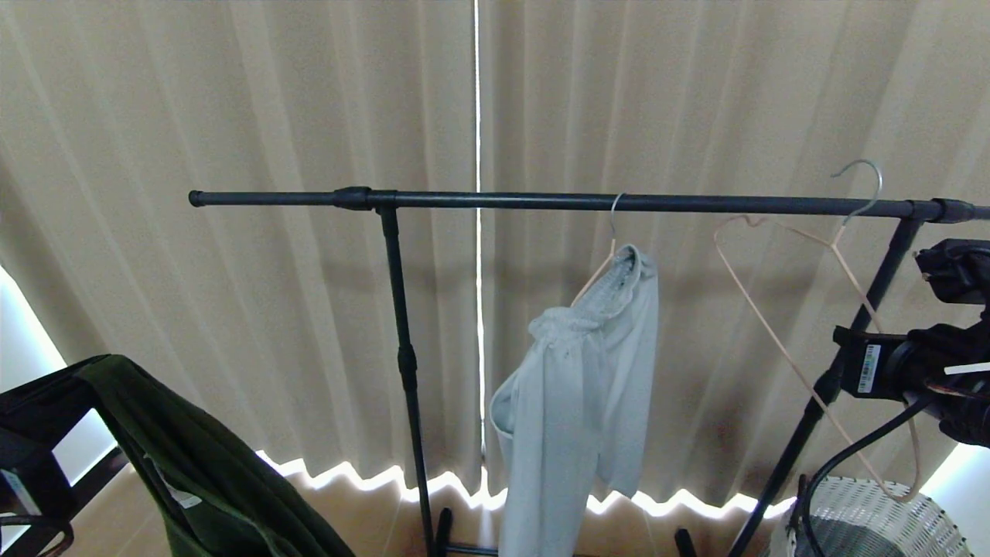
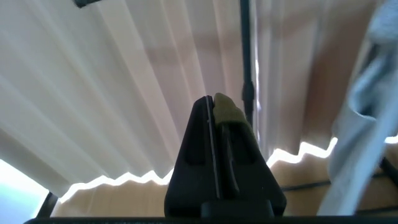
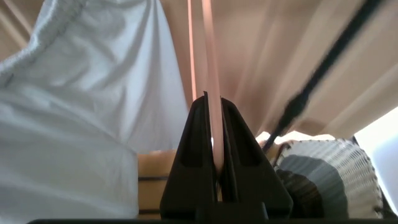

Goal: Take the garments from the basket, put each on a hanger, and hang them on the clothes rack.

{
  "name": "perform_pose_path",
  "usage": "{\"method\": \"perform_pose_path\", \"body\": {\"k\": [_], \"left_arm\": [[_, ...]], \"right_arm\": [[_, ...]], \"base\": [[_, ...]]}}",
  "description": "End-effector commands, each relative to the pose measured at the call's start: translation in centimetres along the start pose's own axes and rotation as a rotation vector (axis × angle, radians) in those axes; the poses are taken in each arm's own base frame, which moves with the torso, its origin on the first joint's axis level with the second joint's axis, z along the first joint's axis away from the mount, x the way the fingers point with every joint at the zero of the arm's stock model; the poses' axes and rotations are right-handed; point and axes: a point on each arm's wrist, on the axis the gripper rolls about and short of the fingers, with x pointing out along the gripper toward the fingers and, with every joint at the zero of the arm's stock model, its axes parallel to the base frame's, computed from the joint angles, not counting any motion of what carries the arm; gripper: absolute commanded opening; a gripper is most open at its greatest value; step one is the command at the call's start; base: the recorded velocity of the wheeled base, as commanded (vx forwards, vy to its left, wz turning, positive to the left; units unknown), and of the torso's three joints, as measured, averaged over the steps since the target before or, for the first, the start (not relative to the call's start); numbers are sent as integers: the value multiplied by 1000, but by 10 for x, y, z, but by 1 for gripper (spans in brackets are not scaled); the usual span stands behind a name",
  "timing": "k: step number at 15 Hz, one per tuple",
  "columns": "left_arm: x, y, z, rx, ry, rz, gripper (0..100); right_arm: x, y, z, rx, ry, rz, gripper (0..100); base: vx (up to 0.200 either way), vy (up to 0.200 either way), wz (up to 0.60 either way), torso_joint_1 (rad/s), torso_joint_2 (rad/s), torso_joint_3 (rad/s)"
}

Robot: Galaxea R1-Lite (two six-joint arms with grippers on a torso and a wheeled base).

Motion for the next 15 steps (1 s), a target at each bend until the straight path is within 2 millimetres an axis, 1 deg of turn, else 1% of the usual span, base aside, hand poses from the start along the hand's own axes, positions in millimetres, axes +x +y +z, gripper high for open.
{"method": "perform_pose_path", "body": {"k": [1,9,15], "left_arm": [[0,0,0,0,2,-2,0],[0,-1,-3,1,10,-7,0],[0,-1,-4,4,13,-9,0]], "right_arm": [[0,0,0,-1,1,1,0],[1,1,-1,-3,4,7,0],[1,1,-1,-4,4,7,0]], "base": [[-200,0,0,-12,-2,7],[-200,0,0,1,1,4],[0,0,0,0,0,0]]}}
